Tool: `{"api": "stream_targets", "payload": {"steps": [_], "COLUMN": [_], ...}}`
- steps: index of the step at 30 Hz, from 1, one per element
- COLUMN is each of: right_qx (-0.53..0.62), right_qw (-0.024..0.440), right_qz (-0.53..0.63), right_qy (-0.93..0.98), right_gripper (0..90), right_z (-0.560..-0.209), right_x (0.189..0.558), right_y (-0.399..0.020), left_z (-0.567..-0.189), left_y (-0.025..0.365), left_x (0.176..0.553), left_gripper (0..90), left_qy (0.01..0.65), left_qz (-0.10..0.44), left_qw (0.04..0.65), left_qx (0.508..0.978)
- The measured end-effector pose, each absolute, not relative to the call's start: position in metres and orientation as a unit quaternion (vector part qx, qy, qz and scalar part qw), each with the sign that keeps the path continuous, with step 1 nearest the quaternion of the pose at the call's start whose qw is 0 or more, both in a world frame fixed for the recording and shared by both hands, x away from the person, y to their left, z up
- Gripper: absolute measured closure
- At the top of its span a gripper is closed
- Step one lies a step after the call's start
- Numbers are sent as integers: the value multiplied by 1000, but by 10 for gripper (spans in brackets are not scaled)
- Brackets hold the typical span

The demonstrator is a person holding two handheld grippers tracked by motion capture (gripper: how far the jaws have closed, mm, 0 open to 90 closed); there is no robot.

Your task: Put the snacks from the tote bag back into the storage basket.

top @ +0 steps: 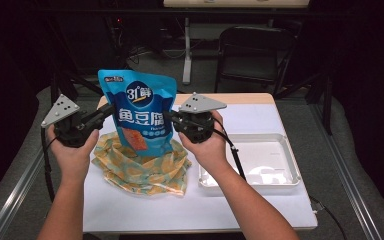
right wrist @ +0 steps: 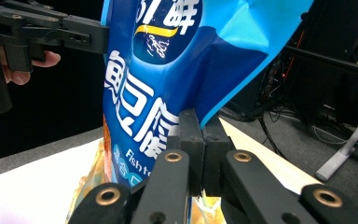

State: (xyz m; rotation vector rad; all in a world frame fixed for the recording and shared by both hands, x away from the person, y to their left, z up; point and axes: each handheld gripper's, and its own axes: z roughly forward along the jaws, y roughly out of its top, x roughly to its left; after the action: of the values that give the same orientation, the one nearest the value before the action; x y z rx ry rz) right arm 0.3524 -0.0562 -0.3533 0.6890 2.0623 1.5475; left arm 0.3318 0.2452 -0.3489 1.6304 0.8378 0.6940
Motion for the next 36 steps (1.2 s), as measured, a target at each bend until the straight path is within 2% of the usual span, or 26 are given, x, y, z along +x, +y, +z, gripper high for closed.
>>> {"api": "stream_targets", "payload": {"steps": [36], "right_qx": [260], "right_qw": [220], "right_qz": [608], "right_qy": [717], "right_gripper": [900], "right_z": [-354], "right_x": [332], "right_y": [-135], "left_z": [-335], "left_y": [170], "left_x": [312], "left_gripper": [895], "left_qy": [333], "left_qz": [296], "left_qw": [544], "left_qx": [711]}}
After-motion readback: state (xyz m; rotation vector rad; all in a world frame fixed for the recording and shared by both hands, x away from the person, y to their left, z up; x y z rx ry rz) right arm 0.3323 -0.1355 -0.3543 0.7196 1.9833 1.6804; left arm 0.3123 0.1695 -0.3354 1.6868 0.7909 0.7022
